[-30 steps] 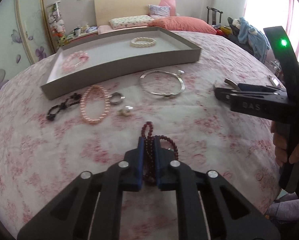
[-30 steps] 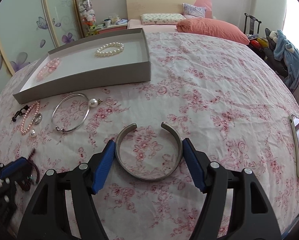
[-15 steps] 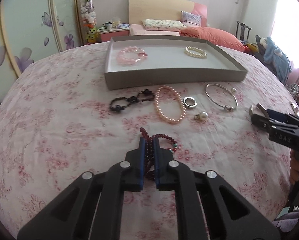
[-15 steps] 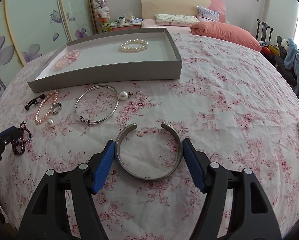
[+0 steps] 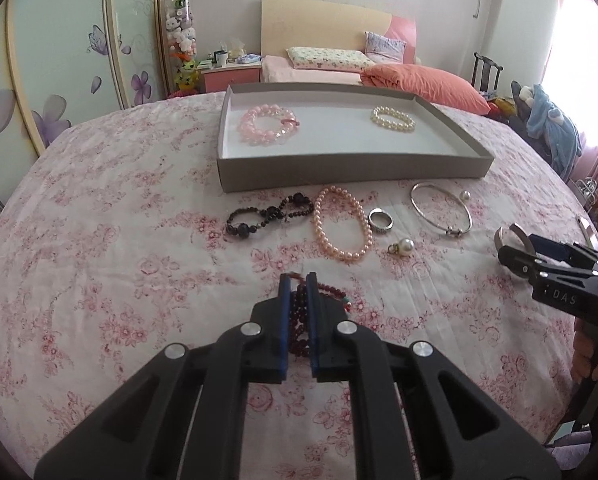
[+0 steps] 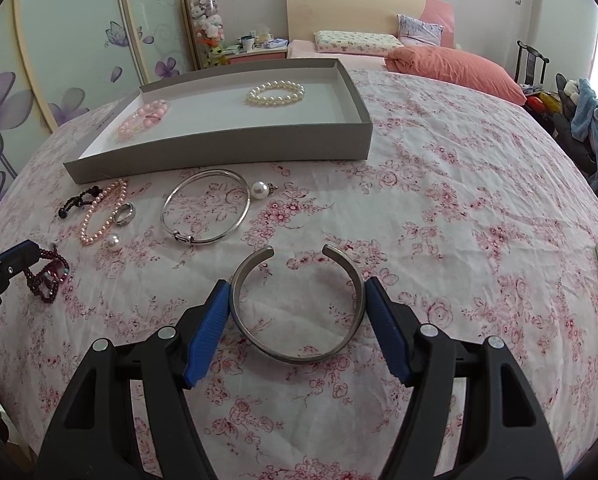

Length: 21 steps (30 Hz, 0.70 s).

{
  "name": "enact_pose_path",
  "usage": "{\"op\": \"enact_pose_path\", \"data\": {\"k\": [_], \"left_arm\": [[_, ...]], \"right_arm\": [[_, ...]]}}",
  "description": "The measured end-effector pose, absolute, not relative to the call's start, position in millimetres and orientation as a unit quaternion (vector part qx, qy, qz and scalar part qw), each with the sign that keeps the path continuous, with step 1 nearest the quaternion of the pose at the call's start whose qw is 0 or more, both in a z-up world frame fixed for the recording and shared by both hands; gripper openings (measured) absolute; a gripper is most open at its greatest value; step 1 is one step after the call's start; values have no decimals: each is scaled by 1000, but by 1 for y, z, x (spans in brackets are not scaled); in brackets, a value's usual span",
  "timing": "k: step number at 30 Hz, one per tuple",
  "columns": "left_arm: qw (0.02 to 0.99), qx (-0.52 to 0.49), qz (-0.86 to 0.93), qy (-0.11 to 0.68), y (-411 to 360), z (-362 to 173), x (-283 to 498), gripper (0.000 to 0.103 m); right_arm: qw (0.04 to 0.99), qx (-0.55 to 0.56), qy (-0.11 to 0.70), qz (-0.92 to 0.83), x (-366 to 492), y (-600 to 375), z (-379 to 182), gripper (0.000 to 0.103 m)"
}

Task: Organize jewelry
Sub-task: 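Carry the dark red beads with the left tool while the right tool carries the cuff to the tray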

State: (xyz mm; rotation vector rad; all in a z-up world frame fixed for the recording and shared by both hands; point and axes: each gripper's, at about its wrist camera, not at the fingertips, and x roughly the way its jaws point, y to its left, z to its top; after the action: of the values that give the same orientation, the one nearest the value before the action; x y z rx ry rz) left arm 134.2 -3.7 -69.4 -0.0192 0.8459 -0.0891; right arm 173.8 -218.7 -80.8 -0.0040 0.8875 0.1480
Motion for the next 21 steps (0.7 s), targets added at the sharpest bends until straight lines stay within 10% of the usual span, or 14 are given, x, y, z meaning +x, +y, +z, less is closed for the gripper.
{"op": "enact_pose_path", "data": {"k": [21], "left_arm": [[944,-31,-64,323,-2,-6,120,9]], "right_arm": [[951,5,295,94,150,-213,-8,68]]}}
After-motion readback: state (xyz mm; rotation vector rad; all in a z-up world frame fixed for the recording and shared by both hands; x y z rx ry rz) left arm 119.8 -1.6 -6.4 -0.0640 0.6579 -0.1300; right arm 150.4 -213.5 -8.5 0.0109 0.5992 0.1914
